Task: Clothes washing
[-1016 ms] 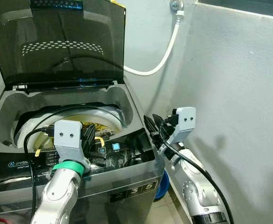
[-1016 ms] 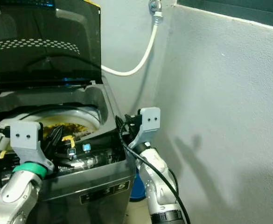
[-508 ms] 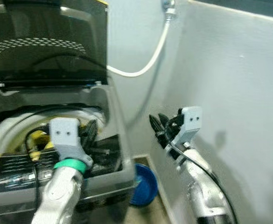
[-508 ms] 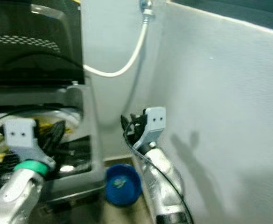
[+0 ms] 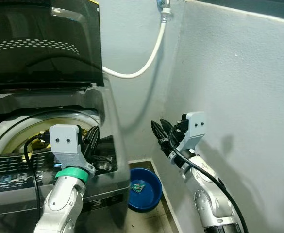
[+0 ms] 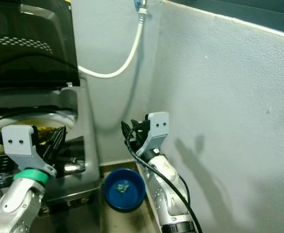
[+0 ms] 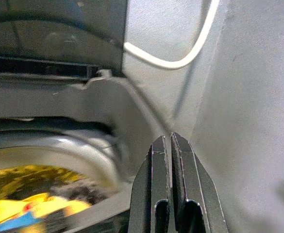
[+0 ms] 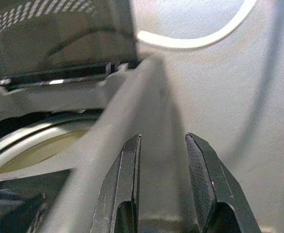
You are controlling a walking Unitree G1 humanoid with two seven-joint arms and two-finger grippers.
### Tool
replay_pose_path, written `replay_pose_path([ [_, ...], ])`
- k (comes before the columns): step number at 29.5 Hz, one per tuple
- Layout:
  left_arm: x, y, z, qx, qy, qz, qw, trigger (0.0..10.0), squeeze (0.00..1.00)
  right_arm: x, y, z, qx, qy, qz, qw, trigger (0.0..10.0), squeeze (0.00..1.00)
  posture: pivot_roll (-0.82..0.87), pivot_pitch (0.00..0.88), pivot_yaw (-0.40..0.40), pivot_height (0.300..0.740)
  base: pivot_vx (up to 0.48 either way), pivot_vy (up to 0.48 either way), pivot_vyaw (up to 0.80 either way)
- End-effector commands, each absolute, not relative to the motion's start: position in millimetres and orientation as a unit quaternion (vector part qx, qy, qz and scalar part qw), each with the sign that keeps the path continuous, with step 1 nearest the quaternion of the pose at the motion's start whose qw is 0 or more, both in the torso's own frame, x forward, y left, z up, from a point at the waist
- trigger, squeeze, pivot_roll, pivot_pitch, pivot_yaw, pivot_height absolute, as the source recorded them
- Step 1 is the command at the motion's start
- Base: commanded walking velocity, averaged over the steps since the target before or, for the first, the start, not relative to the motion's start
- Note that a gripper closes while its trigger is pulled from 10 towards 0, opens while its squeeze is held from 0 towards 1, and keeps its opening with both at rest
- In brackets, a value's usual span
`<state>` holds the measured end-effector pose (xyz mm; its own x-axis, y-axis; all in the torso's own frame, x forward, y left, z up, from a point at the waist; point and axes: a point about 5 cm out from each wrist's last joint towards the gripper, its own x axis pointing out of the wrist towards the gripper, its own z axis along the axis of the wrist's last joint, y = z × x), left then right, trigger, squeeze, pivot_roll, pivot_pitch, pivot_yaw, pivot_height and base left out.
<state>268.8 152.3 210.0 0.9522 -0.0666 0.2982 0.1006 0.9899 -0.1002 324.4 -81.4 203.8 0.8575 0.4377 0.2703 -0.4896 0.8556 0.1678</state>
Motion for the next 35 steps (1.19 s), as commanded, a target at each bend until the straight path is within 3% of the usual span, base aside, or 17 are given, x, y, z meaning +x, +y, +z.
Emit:
replay_pose_path([
  [1,267,154,209,-0.055,-0.148,-0.037,0.987,10.0,0.0,323,-80,203,0.118,-0.108,0.249,0.955,10.0,0.0,0.02,0.013,-0.038,0.74,0.0,0.0,0.0],
  [6,267,152,208,-0.042,-0.146,-0.044,0.987,10.0,0.0,323,-81,205,0.105,-0.118,0.245,0.957,10.0,0.0,0.02,0.012,-0.036,0.74,0.0,0.0,0.0],
  [24,269,153,207,-0.028,-0.148,-0.05,0.987,10.0,0.0,326,-88,219,0.158,-0.157,0.214,0.951,10.0,0.0,0.03,0.016,-0.02,0.74,0.0,0.0,0.8],
  [35,276,133,210,-0.017,-0.14,-0.124,0.982,10.0,0.0,323,-100,226,0.197,-0.176,0.197,0.944,10.0,0.0,0.0,0.0,0.038,0.74,0.0,0.0,0.8],
])
